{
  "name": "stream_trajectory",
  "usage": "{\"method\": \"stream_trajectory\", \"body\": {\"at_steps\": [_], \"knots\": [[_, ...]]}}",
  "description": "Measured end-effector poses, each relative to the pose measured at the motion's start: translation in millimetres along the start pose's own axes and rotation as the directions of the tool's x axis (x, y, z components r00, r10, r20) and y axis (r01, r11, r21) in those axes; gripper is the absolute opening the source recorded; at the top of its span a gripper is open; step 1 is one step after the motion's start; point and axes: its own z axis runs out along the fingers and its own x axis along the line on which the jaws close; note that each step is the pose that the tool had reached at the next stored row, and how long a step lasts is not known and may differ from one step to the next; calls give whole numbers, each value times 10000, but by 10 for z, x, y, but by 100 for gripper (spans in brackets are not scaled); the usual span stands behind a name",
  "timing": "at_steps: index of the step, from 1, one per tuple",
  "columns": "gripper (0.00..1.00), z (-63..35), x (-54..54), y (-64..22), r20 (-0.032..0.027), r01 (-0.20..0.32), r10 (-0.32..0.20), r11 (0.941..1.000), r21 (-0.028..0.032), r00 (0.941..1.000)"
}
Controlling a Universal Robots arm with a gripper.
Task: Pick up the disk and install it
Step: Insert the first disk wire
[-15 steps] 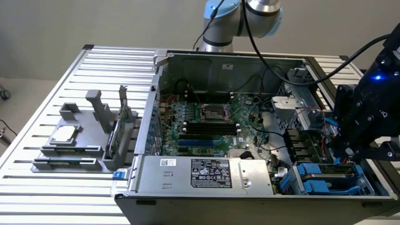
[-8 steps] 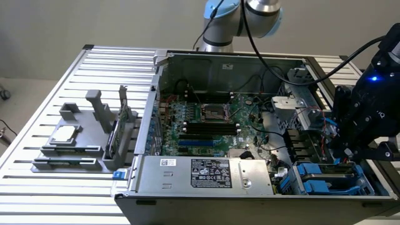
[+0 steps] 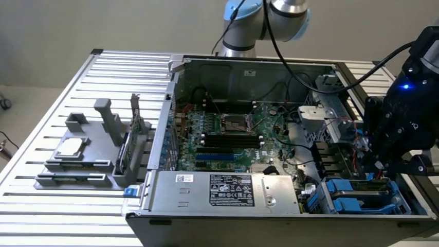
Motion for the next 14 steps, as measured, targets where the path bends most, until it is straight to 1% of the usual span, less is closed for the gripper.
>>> {"method": "stream_trajectory", "body": {"at_steps": [2,9,14], "knots": [[16,4,1,-14,17,1,-1,10000,0,10000],[16,52,-1,-32,20,1,-1,10000,0,10000],[16,87,-30,-35,20,-1,1,10000,-1,10000]]}}
